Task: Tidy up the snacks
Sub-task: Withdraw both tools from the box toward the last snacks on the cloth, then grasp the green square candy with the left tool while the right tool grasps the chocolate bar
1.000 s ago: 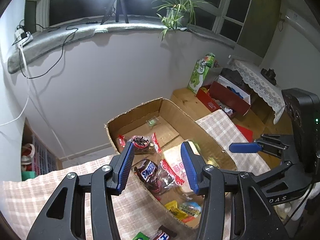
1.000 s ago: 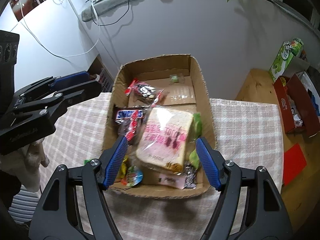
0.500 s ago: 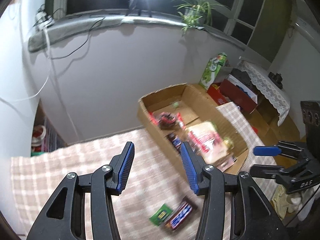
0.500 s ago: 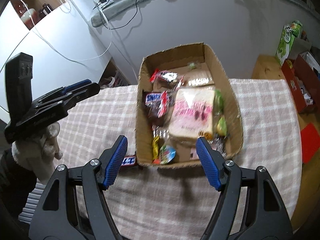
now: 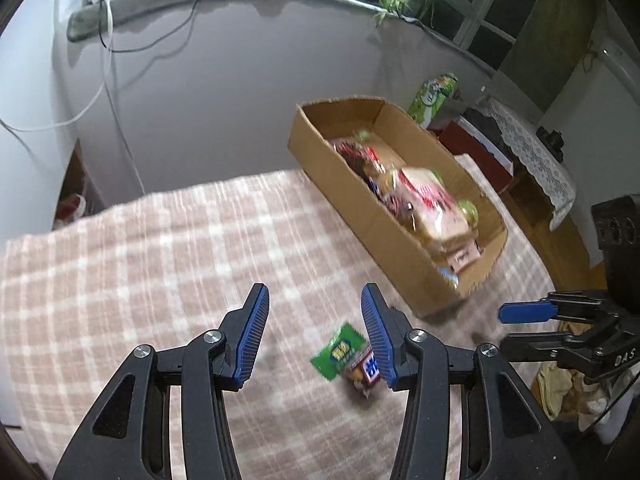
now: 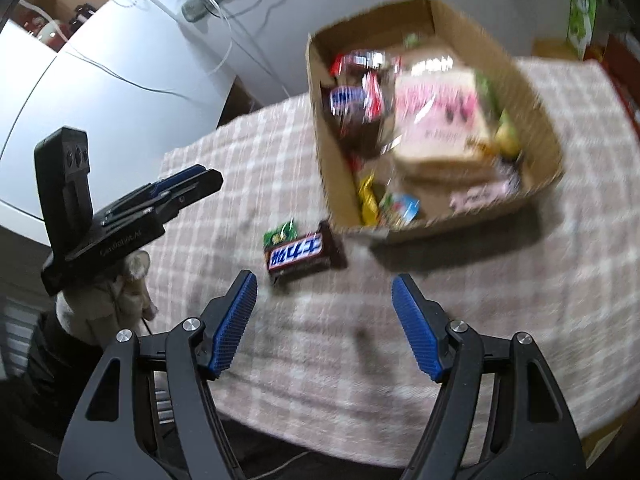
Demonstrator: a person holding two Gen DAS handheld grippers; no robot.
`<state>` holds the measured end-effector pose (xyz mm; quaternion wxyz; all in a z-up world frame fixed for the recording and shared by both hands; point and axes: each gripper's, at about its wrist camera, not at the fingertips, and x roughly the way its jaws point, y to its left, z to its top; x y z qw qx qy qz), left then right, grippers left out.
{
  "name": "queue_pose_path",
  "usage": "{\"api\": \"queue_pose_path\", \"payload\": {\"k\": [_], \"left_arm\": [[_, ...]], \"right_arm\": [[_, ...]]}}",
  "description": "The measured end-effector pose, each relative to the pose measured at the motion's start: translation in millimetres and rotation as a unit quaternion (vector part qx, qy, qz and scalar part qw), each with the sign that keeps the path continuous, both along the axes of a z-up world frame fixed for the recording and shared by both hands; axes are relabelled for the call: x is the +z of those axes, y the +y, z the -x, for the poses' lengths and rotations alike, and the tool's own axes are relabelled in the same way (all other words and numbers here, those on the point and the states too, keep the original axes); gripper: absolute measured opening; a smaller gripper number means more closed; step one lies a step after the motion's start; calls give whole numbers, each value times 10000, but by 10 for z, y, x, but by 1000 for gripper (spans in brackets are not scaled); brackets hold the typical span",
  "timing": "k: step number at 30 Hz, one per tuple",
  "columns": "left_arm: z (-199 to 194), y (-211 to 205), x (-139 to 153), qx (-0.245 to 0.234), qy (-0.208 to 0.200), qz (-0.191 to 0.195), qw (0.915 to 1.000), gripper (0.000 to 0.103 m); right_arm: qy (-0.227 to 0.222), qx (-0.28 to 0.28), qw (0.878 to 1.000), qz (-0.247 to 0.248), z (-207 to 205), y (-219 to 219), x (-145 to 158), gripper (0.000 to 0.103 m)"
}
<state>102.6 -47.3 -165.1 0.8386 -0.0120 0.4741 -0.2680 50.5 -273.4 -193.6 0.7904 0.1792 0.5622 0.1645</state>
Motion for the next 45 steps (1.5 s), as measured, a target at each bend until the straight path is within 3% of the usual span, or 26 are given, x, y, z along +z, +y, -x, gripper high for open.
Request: {"api": "queue_pose_path", "payload": {"k": [3, 9, 13, 23, 37, 40, 45], "left_arm": [[61, -17, -73, -124, 83, 40, 9999, 36], [167, -74, -184, -459, 168, 56, 9988, 26], [205, -73, -285, -557, 283, 138, 9980, 18], [264, -106, -469, -780, 623, 358, 9944, 15], [477, -271, -481, -1216, 717, 626, 9880, 15], [512, -224, -413, -1290, 558, 460, 9890, 15], [328, 23, -380, -886, 467, 264, 9946, 15]], "right_arm": [[206, -119, 9995, -203, -9, 70, -123, 67], [380, -360, 9979, -379, -38, 185, -303, 54], [524, -574, 9959, -469, -88, 208, -417, 51], [705, -968, 9907, -648, -192, 232, -546, 49], [871, -1178, 9876, -572, -232, 195, -665, 49], [841, -1161, 9883, -518, -245, 225, -653, 49], [832, -1267, 9874, -459, -264, 302, -658, 49]]}}
